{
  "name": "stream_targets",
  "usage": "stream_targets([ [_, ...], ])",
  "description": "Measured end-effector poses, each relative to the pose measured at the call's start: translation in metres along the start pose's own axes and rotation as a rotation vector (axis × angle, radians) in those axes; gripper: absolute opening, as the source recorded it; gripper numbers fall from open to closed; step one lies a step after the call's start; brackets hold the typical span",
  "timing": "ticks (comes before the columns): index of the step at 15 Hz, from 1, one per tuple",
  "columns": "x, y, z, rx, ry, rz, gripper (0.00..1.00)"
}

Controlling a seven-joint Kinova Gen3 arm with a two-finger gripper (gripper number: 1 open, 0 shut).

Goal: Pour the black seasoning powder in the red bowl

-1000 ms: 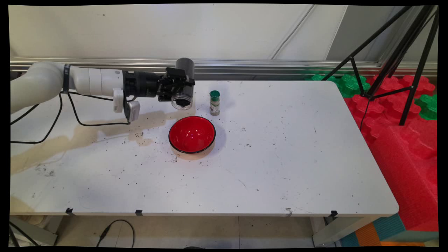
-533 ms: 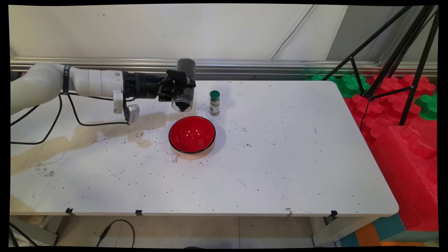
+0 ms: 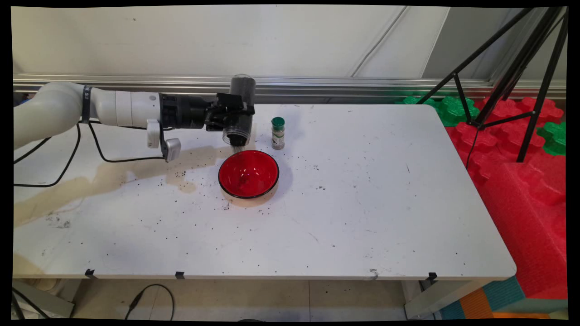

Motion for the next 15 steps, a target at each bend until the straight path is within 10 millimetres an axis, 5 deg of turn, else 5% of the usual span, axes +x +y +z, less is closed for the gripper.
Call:
stream_targets([
  [15,0.0036,-0.0015,-0.0011,0.008,0.006,0.043,0.00],
])
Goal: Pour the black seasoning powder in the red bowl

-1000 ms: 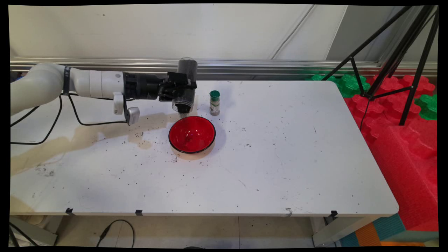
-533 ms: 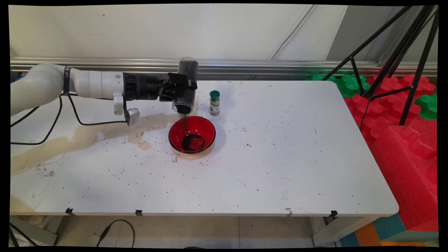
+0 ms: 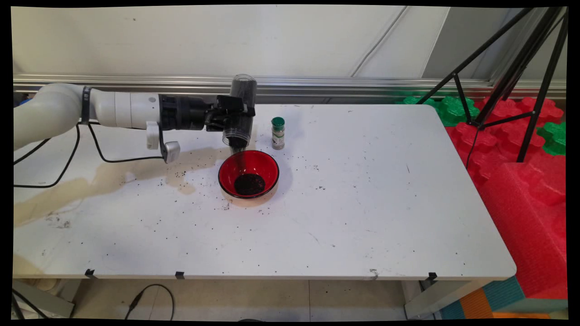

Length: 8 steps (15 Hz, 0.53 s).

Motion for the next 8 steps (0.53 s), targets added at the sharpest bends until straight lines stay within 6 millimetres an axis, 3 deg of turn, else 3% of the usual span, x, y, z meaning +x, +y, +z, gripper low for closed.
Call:
stream_targets([
  [8,0.0016,-0.0004,-0.0016,0.003,0.002,0.011,0.00],
])
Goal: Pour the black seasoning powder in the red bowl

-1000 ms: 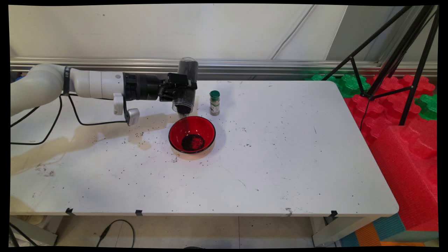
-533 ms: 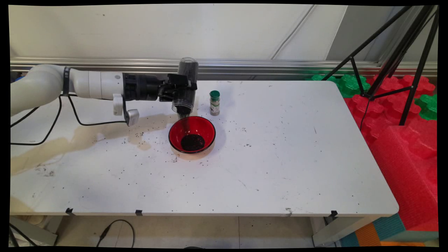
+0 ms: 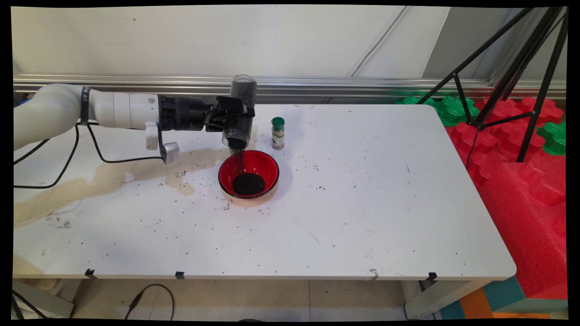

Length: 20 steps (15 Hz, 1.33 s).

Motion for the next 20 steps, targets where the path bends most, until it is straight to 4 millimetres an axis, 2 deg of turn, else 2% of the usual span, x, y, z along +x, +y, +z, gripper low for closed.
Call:
stream_targets([
  [20,0.0021,-0.0002,-0.0031,0.003,0.002,0.016,0.00],
])
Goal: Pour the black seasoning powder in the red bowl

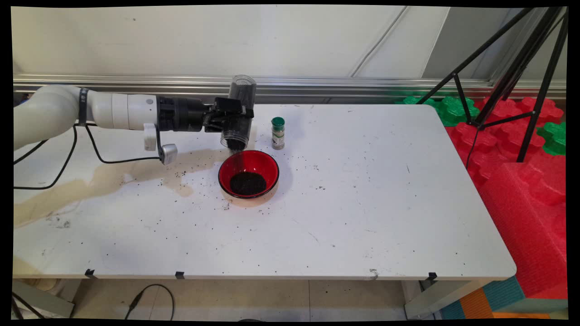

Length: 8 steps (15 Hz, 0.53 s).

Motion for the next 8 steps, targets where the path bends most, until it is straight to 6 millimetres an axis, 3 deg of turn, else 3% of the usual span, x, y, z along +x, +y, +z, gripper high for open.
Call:
stream_targets([
  [8,0.0010,0.0007,-0.0005,0.001,0.005,-0.011,0.00],
])
